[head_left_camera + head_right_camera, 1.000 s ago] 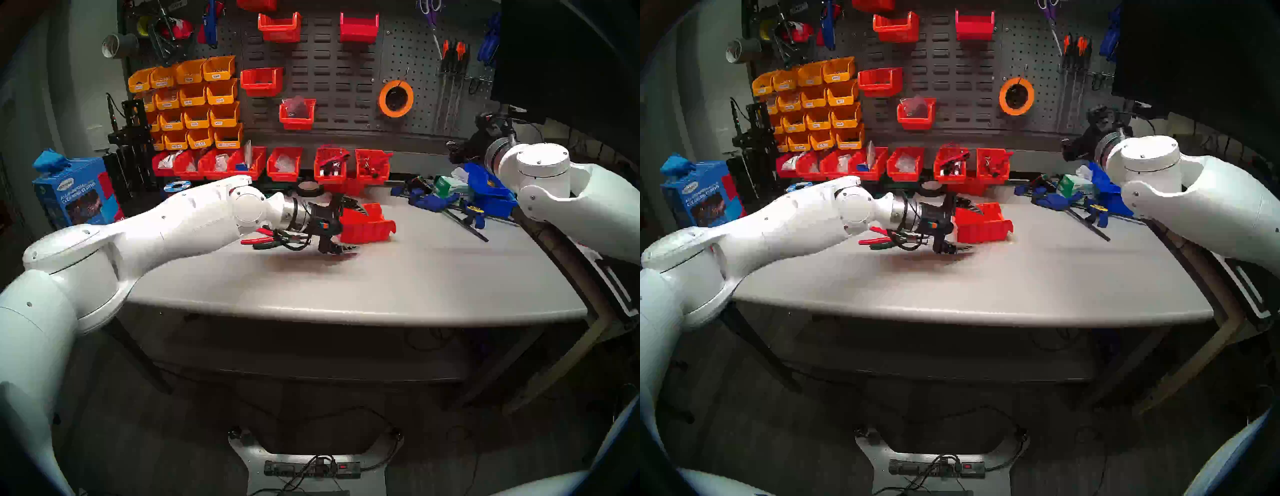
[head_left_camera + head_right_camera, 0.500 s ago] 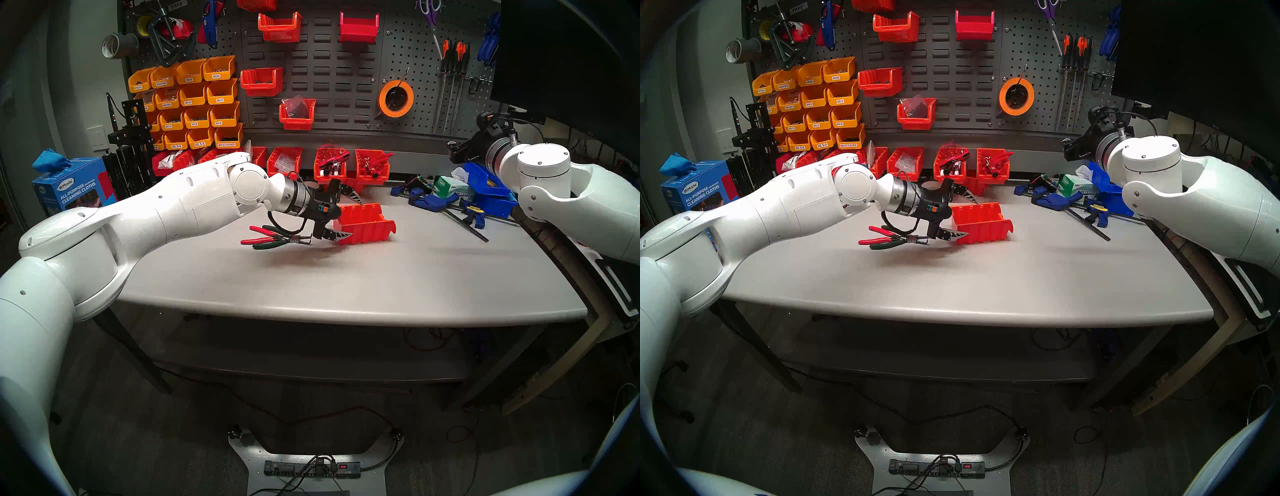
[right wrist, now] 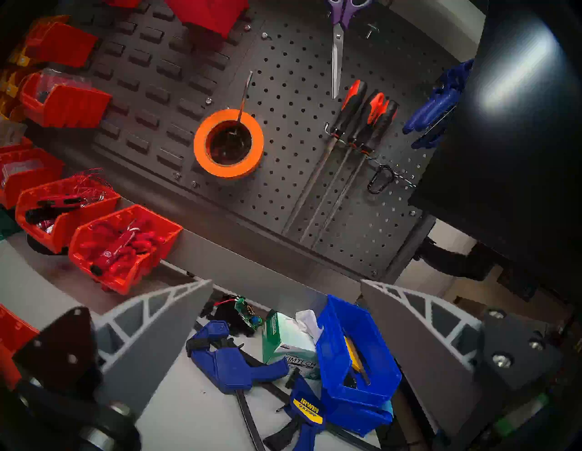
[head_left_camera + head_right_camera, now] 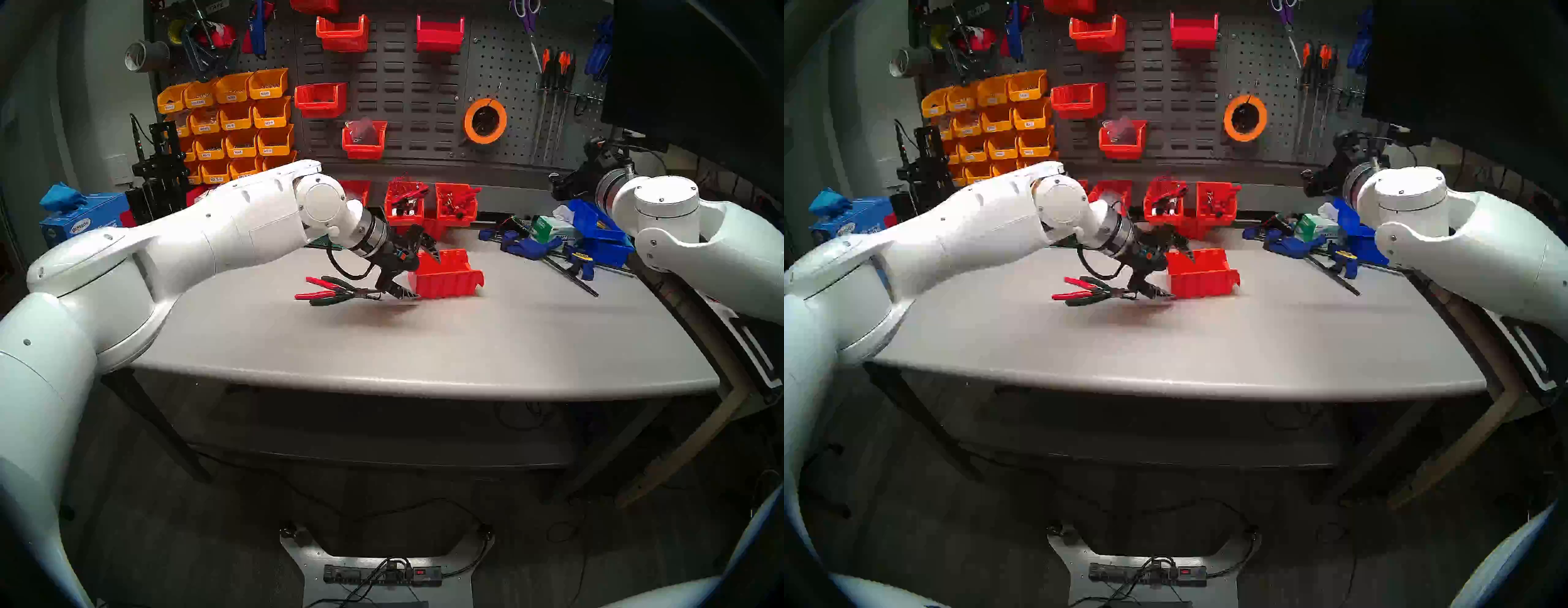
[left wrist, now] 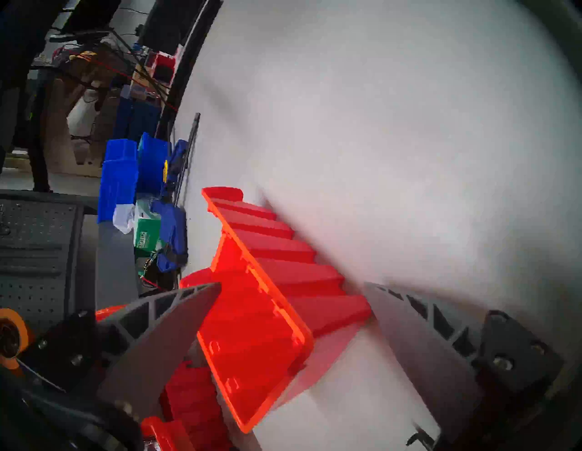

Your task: Take out tools from the storage box

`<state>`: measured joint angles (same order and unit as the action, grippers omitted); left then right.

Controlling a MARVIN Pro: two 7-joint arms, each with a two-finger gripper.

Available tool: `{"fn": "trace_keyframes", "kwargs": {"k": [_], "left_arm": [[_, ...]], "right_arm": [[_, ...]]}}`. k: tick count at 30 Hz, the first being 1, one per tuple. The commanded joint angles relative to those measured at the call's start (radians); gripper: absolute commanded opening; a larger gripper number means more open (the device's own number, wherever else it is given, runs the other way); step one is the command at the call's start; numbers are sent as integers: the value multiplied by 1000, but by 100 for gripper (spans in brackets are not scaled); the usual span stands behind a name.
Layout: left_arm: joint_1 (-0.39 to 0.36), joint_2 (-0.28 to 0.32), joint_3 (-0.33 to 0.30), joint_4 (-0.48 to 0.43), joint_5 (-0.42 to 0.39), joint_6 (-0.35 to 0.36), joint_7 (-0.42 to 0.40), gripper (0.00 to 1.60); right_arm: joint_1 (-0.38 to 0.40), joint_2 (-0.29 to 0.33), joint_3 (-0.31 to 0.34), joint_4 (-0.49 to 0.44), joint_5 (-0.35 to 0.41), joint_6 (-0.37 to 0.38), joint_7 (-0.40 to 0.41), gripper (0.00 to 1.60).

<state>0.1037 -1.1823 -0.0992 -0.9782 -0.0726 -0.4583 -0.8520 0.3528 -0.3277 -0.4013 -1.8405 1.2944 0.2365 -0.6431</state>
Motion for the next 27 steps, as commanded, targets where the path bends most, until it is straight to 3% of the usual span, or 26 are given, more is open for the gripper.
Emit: {"fn": "trace_keyframes", "kwargs": {"k": [1,10,15,23,24,25,26,27], "left_arm": [[-68,-49,0,19,-9,8,-81,160],[-86,-85,17,64,12,-7,-177,160],[-99,-96,28,107,73,-46,-145,160],[-91,-105,24,142,96,-83,-136,160],[-90,-104,24,143,95,-87,-137,128],[-89,-105,25,145,93,-93,-146,107],[-88,-105,25,146,92,-97,-150,88],[-86,-106,24,151,86,-104,-160,80]], "right_arm": [[17,1,13,2,-9,0,-3,160],[18,1,13,2,-10,0,-3,160],[17,1,13,2,-10,0,-3,160],[18,1,13,2,-10,0,-3,160],[18,1,13,2,-10,0,-3,160],[18,1,13,2,-10,0,-3,160],[18,1,13,2,-10,0,-3,160],[18,1,13,2,-10,0,-3,160]]}}
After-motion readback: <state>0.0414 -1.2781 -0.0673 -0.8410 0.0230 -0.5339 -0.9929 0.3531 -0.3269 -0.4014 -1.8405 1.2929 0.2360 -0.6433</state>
